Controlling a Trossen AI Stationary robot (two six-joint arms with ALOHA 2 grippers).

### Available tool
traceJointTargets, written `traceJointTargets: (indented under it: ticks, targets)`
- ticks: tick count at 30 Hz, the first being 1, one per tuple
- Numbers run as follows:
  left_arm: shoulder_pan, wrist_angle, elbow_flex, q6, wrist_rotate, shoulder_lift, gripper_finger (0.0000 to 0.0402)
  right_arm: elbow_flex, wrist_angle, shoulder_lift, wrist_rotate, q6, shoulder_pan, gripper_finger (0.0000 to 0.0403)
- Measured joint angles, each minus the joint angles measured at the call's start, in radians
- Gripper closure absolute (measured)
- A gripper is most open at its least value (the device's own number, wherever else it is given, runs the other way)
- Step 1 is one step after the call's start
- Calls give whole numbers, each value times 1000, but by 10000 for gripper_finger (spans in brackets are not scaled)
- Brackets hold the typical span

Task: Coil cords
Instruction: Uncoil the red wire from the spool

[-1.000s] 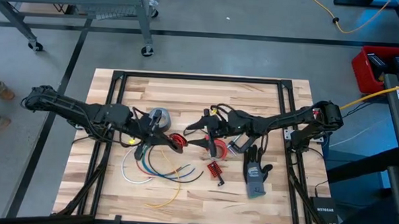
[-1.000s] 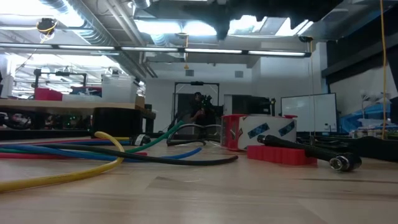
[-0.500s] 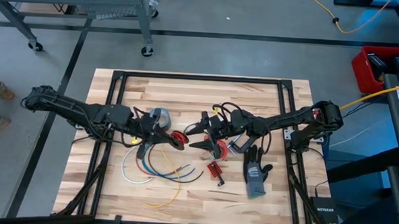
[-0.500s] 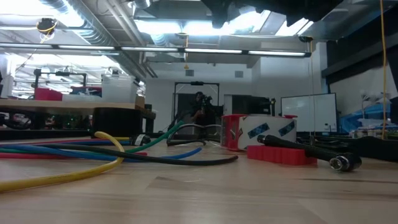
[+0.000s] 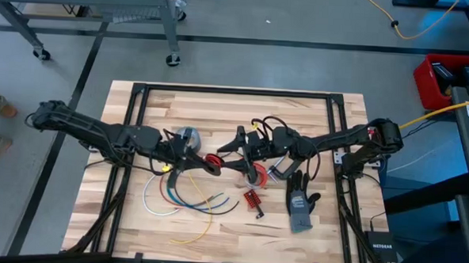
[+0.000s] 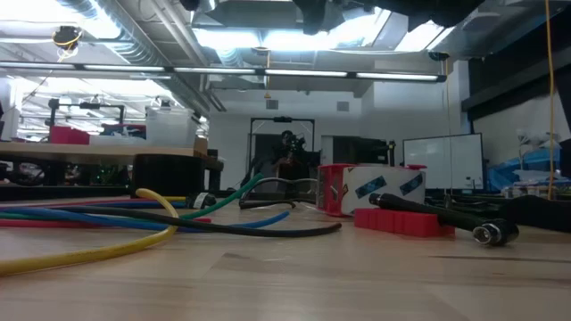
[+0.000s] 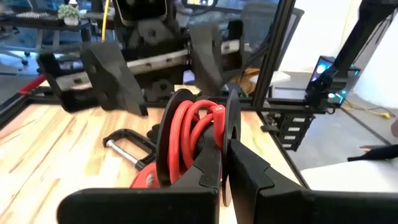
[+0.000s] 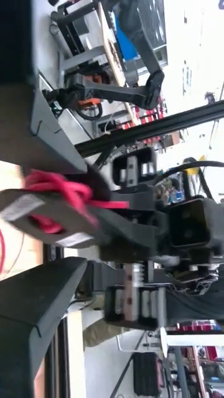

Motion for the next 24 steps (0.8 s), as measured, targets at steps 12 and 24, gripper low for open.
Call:
traceJointTargets:
  ticks: [12, 24]
  targets:
    - [0, 10, 0, -3, 0, -2, 398, 42, -122, 1, -4, -45, 0, 186]
    - [-1, 8, 0, -3, 4, -3, 398, 42, -141, 2, -56, -45, -1, 295]
